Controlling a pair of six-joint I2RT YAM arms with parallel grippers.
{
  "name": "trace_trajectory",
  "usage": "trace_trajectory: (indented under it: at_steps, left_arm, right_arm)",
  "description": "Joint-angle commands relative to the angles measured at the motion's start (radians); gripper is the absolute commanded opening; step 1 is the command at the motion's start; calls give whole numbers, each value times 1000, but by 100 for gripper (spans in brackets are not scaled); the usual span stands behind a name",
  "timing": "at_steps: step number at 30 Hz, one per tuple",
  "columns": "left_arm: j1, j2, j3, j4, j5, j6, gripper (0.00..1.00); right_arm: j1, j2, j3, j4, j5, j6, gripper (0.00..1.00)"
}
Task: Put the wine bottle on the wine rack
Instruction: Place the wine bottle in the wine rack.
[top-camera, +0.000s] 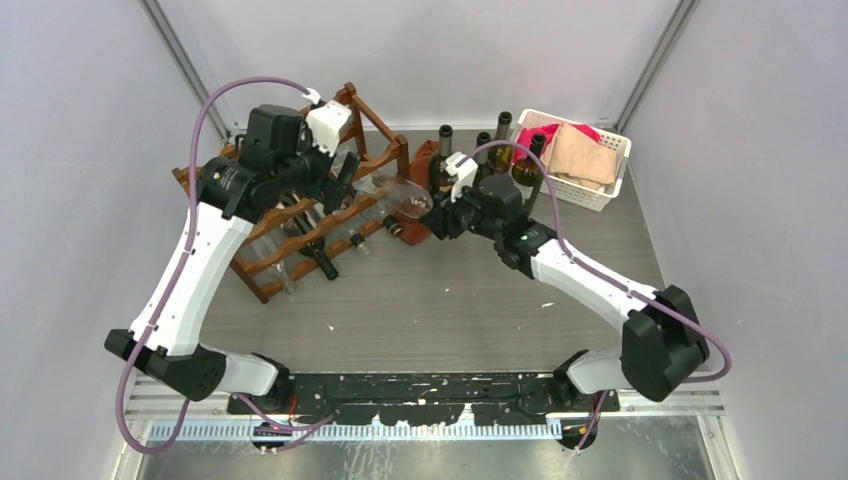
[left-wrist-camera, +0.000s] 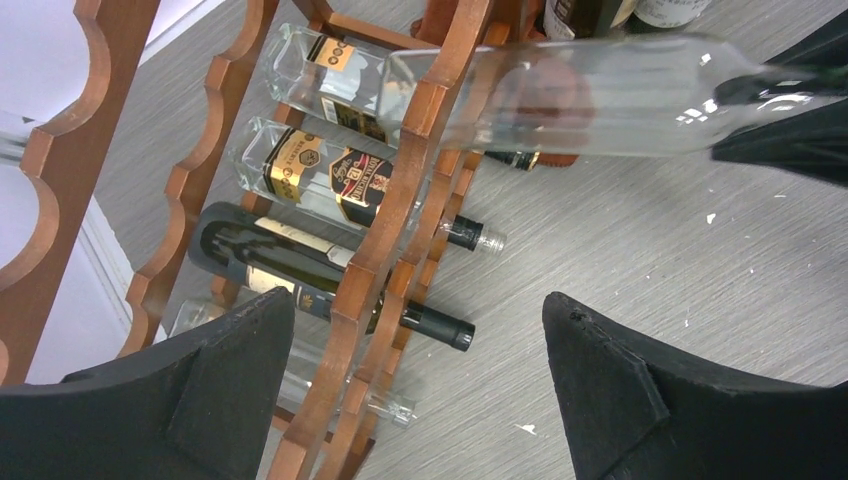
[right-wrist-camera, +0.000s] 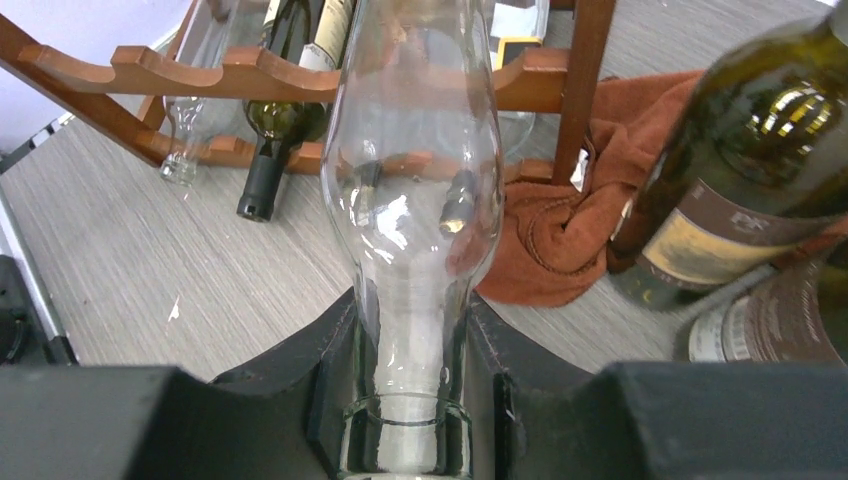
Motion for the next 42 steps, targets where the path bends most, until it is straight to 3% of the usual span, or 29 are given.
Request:
trace_trajectory:
  at_steps: [1, 20, 42]
  left_arm:
    - [14, -29, 11, 75, 44, -15, 93]
    - [72, -12, -53, 209, 105, -32, 92]
    - [147, -7, -89, 236, 168, -26, 92]
  right_arm:
    - [38, 32, 28, 315, 94, -25, 1]
    - [82, 334, 109, 692, 234, -70, 1]
    - [154, 577, 307, 849, 384, -105, 1]
